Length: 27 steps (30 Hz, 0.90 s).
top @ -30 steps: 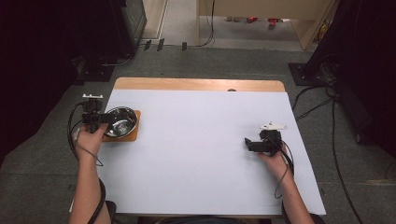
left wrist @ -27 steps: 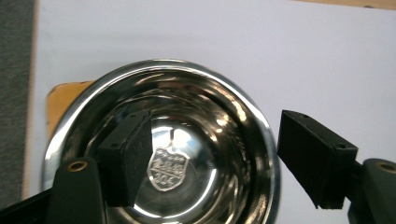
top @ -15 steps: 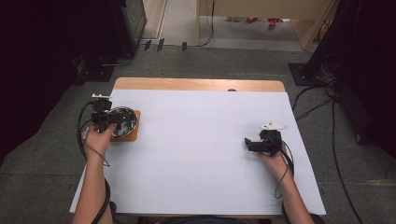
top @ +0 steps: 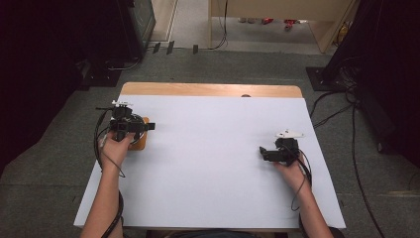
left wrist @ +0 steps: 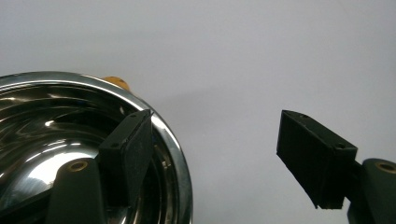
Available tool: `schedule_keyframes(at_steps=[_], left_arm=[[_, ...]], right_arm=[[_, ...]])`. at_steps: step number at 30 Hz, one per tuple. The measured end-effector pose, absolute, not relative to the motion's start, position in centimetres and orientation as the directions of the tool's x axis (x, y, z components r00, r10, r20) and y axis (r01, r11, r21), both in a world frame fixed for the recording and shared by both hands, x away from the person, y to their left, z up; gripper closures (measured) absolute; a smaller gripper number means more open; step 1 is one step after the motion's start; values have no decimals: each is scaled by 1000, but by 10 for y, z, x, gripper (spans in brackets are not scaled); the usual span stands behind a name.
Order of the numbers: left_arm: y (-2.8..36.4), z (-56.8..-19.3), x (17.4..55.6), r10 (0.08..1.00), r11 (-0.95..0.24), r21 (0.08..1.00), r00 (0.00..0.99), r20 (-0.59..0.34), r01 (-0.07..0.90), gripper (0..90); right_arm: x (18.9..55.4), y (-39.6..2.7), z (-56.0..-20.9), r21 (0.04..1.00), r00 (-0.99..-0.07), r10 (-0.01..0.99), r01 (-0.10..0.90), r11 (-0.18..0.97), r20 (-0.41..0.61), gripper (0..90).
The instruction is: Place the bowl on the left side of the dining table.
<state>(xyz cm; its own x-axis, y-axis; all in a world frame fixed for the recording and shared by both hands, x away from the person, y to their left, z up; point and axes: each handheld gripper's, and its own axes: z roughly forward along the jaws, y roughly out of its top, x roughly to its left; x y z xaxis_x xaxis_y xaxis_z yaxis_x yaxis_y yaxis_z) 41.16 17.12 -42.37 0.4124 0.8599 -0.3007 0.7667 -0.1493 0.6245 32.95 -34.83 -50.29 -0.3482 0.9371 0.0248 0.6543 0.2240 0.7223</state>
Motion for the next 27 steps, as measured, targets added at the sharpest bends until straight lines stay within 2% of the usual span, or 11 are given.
schedule_keyframes(at_steps=[7, 18, 27], left_arm=[[154, -427, 411, 842, -194, 620, 453, -292, 760, 277], [136, -433, 410, 802, -212, 617, 496, -334, 758, 278], [115, -439, 409, 782, -285, 603, 545, -303, 745, 278]], right_arm=[[330, -348, -503, 722, -349, 937, 654, 224, 25, 114], [330, -348, -503, 722, -350, 937, 654, 226, 23, 114], [330, -348, -503, 722, -349, 937, 654, 226, 24, 114]])
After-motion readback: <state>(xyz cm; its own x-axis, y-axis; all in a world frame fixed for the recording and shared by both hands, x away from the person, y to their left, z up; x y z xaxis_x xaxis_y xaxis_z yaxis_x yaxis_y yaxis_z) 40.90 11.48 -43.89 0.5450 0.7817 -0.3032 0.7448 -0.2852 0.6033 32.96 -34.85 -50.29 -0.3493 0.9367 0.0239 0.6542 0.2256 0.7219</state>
